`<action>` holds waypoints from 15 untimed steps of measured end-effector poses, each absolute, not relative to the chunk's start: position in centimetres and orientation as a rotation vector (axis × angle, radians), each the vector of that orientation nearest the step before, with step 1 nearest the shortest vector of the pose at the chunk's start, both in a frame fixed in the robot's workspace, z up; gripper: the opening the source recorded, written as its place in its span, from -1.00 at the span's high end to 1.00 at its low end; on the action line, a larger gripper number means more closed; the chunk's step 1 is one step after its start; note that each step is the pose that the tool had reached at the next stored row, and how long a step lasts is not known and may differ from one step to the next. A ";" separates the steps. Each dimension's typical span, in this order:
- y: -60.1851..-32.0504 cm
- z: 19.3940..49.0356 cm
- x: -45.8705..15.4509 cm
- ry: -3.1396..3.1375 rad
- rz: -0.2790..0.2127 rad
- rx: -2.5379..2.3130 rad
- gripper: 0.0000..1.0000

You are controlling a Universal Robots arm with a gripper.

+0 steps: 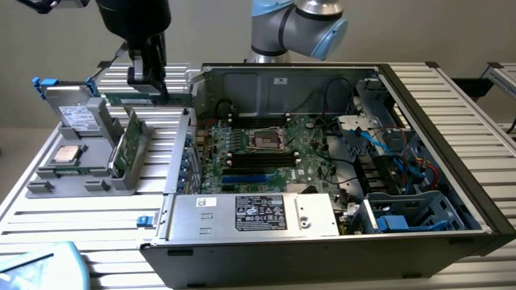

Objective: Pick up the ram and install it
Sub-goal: 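Pick up the ram and move it above insertion slot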

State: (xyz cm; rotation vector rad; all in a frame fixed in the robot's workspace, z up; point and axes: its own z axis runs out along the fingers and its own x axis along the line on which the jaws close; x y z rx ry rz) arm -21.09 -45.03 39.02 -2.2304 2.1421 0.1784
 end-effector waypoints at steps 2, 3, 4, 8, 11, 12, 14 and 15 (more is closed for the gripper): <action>-45.1 39.1 -20.2 2.140 0.183 -2.228 0.73; -45.1 39.2 -19.8 2.139 0.185 -2.227 0.73; -45.1 39.2 -19.4 2.138 0.187 -2.226 0.73; -45.2 39.3 -17.7 2.133 0.196 -2.222 0.73; -45.2 39.3 -16.3 2.130 0.201 -2.219 0.73; -45.3 39.3 -15.9 2.129 0.204 -2.218 0.73; -45.3 39.3 -14.9 2.127 0.208 -2.216 0.73; -45.3 39.3 -14.5 2.125 0.210 -2.215 0.73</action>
